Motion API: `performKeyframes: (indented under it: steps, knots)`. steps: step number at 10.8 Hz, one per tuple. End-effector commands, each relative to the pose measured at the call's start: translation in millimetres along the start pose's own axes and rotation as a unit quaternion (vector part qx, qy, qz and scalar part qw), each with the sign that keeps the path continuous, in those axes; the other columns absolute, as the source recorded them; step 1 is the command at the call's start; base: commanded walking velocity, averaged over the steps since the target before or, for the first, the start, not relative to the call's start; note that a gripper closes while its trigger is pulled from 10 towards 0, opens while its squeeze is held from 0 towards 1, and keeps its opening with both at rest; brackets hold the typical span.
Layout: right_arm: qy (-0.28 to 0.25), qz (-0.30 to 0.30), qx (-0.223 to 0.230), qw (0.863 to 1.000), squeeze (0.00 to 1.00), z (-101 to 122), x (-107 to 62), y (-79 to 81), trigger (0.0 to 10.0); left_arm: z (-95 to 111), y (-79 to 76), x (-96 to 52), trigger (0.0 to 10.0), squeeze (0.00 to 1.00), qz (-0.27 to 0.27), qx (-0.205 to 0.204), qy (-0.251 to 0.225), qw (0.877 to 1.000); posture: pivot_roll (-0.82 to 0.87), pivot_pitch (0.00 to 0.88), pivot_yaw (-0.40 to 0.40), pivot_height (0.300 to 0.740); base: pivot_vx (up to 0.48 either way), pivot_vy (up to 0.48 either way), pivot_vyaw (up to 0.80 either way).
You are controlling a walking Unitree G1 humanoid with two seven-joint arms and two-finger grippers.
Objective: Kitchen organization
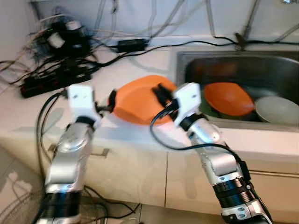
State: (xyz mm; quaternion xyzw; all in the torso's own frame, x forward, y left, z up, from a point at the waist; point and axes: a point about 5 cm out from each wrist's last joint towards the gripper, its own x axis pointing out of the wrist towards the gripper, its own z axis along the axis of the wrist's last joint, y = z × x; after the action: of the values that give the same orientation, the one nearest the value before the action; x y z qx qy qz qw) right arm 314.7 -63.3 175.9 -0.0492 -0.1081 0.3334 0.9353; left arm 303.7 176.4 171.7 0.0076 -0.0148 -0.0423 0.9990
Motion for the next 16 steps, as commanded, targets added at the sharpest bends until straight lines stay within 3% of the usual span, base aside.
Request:
performKeyframes:
  steps: [1, 2, 3, 5, 7, 8, 11, 12, 14, 16]
  knots:
    - [-0.002, 0.027, -0.008, 1.0, 0.0, 7, 3.2, 4.0, 10.0, 7, 0.7, -6.5, 10.0, 0.0, -0.029, 0.013, 0.012, 0.999, 0.13, 0.0, 0.085, 0.74, 0.0, 0.0, 0.0]
    - [-0.002, 0.041, -0.012, 0.999, 0.0, 8, 3.2, 4.8, 10.0, 6, 2.0, -16.1, 10.0, 0.0, -0.068, 0.001, 0.057, 0.996, 0.13, 0.0, 0.082, 0.74, 0.0, 0.0, 0.0]
    - [0.0, 0.051, -0.014, 0.999, 0.0, 8, 3.5, 6.1, 10.0, 7, 8.0, -27.7, 10.0, 0.0, -0.096, -0.041, 0.095, 0.99, 0.15, 0.0, 0.082, 0.74, 0.0, 0.0, 0.0]
    - [0.01, 0.068, -0.022, 0.997, 0.0, 4, 4.7, 11.1, 10.0, 11, 9.3, -43.0, 10.0, 0.0, -0.127, -0.062, 0.126, 0.982, 0.16, 0.0, 0.083, 0.74, 0.0, 0.0, 0.0]
    - [0.032, 0.07, -0.046, 0.996, 0.0, -3, 7.8, 10.8, 10.0, 14, 13.2, -50.2, 10.0, 0.0, -0.127, -0.126, 0.145, 0.973, 0.17, 0.0, 0.08, 0.74, 0.0, 0.0, 0.0]
    - [0.049, 0.068, -0.087, 0.993, 0.0, -8, 10.2, 6.8, 10.0, 16, 5.3, -53.3, 10.0, 0.0, -0.149, -0.171, 0.142, 0.964, 0.17, 0.0, 0.077, 0.74, 0.0, 0.0, 0.0]
    - [0.093, 0.057, -0.18, 0.978, 0.0, -17, 15.2, 1.3, 10.0, 14, -5.0, -51.8, 10.0, 0.0, -0.156, -0.252, 0.143, 0.944, 0.18, 0.0, 0.076, 0.74, 0.0, 0.0, 0.0]
    - [0.105, 0.062, -0.229, 0.966, 0.0, -20, 17.2, 0.2, 10.0, 16, -7.3, -49.9, 10.0, 0.0, -0.155, -0.265, 0.141, 0.941, 0.18, 0.0, 0.076, 0.74, 0.0, 0.0, 0.0]
    - [0.103, 0.063, -0.249, 0.961, 0.0, -19, 22.4, 2.3, 10.0, 17, -16.1, -46.6, 10.0, 0.0, -0.142, -0.299, 0.156, 0.931, 0.17, 0.0, 0.084, 0.74, 0.0, 0.0, 0.0]
    - [0.098, 0.079, -0.262, 0.957, 0.0, -19, 26.3, 8.3, 10.0, 11, -20.3, -36.4, 10.0, 0.0, -0.096, -0.335, 0.201, 0.916, 0.17, 0.0, 0.084, 0.74, 0.0, 0.0, 0.0]
